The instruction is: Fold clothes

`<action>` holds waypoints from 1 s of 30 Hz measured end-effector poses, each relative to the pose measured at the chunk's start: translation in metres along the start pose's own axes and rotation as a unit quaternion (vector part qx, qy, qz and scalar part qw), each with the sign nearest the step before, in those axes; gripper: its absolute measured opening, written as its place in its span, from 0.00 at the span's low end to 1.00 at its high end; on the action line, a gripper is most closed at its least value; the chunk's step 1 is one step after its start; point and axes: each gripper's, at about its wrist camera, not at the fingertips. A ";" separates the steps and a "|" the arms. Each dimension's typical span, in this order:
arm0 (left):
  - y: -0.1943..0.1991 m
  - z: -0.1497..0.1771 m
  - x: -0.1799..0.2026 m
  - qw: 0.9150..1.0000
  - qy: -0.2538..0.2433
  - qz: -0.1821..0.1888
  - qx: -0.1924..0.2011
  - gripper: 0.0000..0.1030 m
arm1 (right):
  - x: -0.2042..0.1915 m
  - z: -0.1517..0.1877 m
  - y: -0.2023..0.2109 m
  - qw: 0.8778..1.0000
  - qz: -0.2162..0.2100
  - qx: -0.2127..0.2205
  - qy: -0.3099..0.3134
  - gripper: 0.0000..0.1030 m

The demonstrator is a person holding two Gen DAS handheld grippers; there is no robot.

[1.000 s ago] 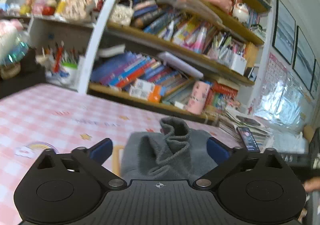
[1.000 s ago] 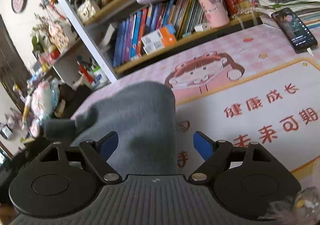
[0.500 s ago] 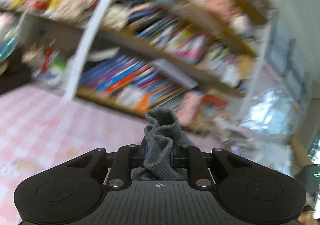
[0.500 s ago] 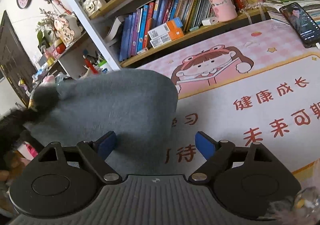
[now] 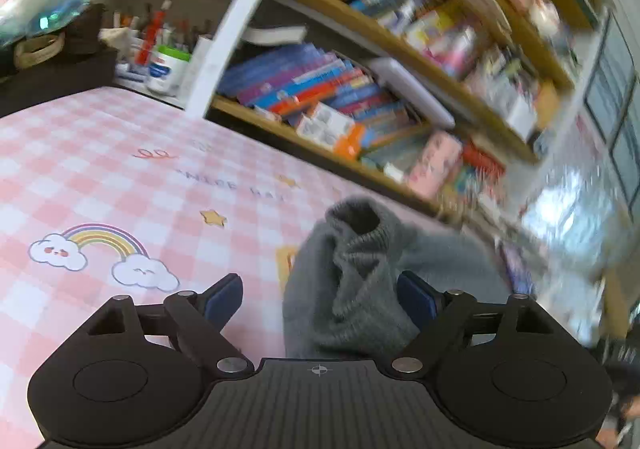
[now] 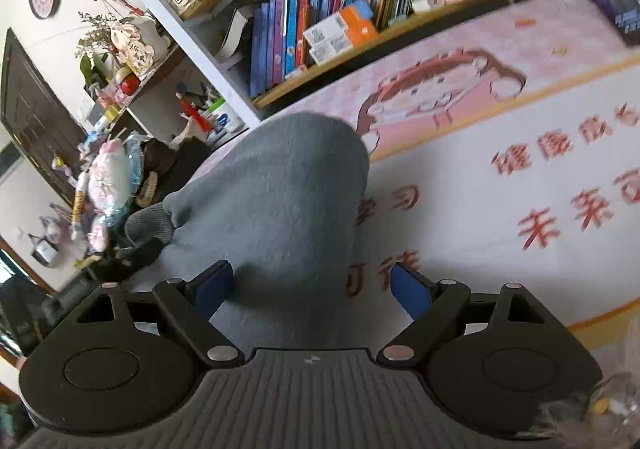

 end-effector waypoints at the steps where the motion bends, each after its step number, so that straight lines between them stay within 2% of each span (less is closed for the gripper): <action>1: 0.000 0.001 0.001 1.000 -0.004 0.000 0.003 0.84 | 0.000 0.000 -0.001 1.000 -0.003 -0.003 -0.004 0.83; 5: -0.005 0.001 -0.001 1.000 0.024 0.014 -0.012 0.81 | 0.000 0.000 0.000 1.000 -0.004 -0.003 -0.001 0.83; 8: -0.011 0.003 -0.009 0.997 0.066 0.032 -0.023 0.75 | 0.001 0.000 0.000 1.000 -0.006 -0.004 -0.002 0.83; 10: -0.012 0.004 -0.012 0.995 0.082 0.042 -0.027 0.68 | 0.002 -0.001 0.000 1.000 -0.009 -0.005 -0.003 0.83; 12: -0.014 0.005 -0.014 0.994 0.094 0.050 -0.030 0.66 | 0.004 -0.001 -0.001 1.000 -0.012 -0.008 -0.007 0.82; 15: -0.016 0.005 -0.017 0.991 0.112 0.058 -0.036 0.60 | 0.005 -0.002 -0.001 1.000 -0.021 -0.009 -0.009 0.75; 19: -0.008 0.006 -0.010 0.988 0.136 0.057 -0.048 0.55 | 0.005 -0.005 0.003 1.000 -0.020 0.002 -0.005 0.58; 24: 0.008 0.017 0.011 0.985 0.135 0.080 -0.071 0.56 | 0.015 -0.012 0.012 0.999 0.016 0.032 -0.016 0.56; 30: 0.004 0.018 0.007 0.986 0.130 0.068 -0.074 0.71 | 0.017 -0.014 0.009 1.000 0.007 0.015 -0.011 0.63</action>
Point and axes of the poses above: each gripper's, at about its wrist camera, not at the fingertips, and y roughly against the way its jaws point, x to its right, z to its underside, and after that the axes turned 2 degrees about -x, right-handed
